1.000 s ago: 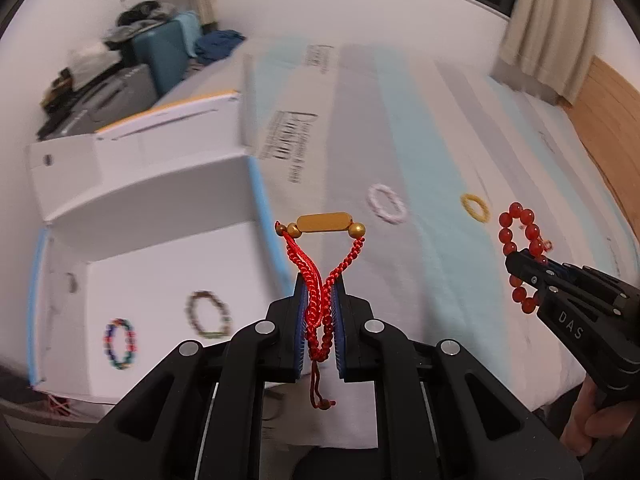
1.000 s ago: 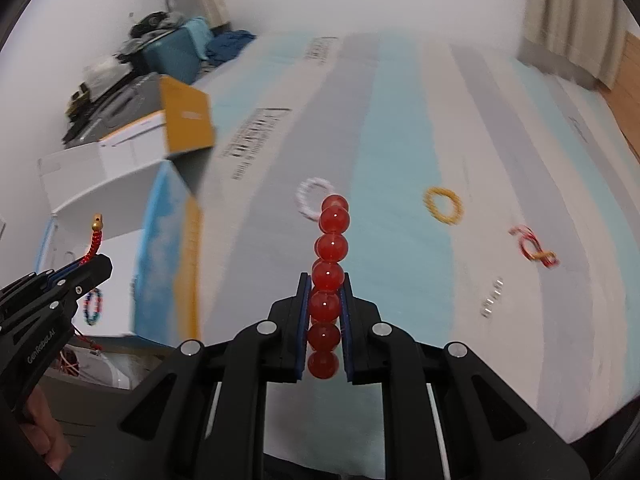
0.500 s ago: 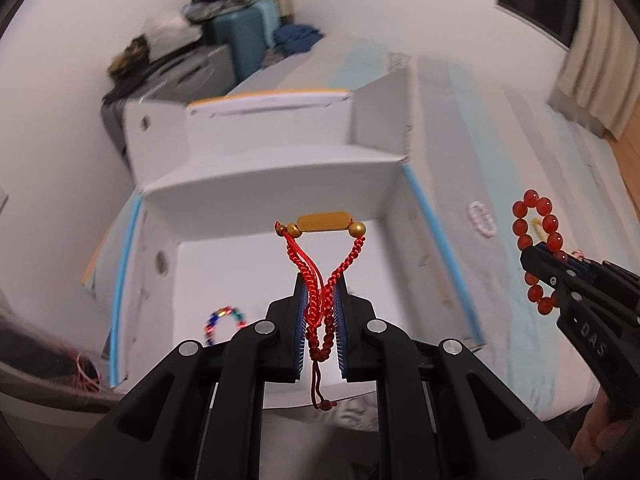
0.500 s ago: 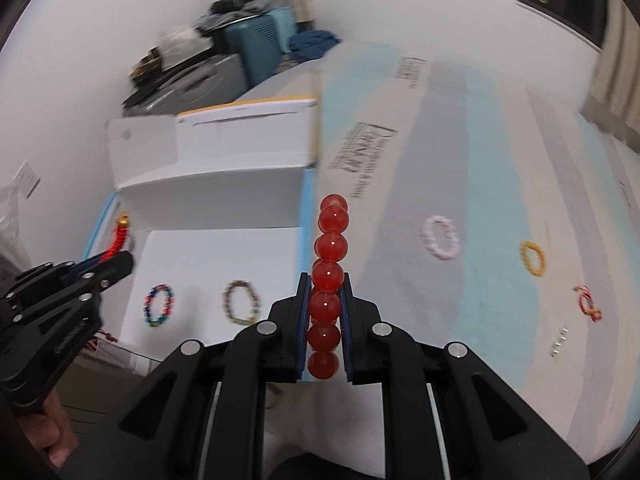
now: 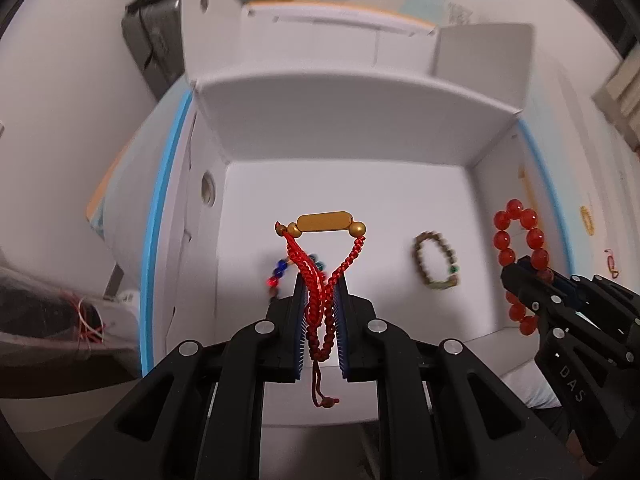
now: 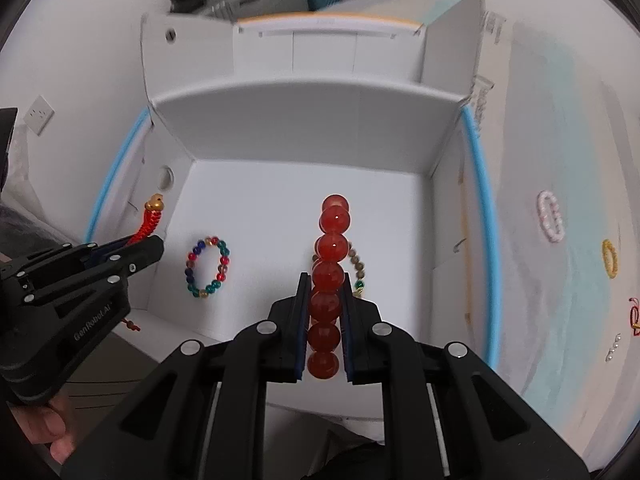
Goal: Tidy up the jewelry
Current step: 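Carry the red cord and red agate bracelets over the box with both tools, then open both tools to release the red bracelets into the box, then withdraw both tools from the box toward the bed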
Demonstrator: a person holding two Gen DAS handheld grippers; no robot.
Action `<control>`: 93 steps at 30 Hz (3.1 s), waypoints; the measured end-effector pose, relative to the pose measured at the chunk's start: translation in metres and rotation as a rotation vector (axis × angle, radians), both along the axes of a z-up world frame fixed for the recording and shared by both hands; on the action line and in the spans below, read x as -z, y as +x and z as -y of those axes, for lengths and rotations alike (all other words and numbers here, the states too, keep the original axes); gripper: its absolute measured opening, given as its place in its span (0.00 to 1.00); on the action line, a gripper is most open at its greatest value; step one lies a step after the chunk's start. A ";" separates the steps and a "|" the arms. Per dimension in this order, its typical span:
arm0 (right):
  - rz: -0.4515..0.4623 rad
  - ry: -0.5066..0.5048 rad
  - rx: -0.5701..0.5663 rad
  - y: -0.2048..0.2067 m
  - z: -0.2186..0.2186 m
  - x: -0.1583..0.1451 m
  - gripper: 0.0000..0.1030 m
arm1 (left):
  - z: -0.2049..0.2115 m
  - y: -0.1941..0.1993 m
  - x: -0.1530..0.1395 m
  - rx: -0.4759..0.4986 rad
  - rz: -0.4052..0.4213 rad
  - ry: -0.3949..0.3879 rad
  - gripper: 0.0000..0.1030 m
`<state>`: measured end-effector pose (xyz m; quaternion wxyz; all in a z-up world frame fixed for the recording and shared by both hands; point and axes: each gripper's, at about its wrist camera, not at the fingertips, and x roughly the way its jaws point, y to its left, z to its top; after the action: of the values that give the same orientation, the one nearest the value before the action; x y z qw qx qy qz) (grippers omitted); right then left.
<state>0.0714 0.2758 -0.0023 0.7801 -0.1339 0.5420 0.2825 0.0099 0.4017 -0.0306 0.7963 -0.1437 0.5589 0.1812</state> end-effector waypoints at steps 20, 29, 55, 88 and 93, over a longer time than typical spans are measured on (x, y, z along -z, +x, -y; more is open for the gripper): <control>-0.152 -0.164 0.024 0.022 -0.019 0.071 0.12 | -0.035 0.016 0.078 -0.031 -0.263 -0.044 0.16; -0.143 -0.159 0.021 0.018 -0.021 0.074 0.15 | -0.030 0.018 0.070 -0.030 -0.252 -0.012 0.33; 0.080 -0.025 0.014 0.006 0.030 -0.026 0.89 | -0.013 -0.009 -0.021 -0.102 0.022 0.092 0.94; 0.218 0.012 0.319 0.039 0.274 -0.085 0.93 | 0.207 0.080 -0.074 0.226 0.164 0.114 0.94; 0.212 0.006 0.359 0.046 0.305 -0.082 0.93 | 0.238 0.095 -0.074 0.274 0.185 0.110 0.94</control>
<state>0.1176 -0.0292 0.0797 0.8711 -0.0618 0.4709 0.1249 0.1046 0.1641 0.0436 0.8683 -0.0386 0.4867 0.0874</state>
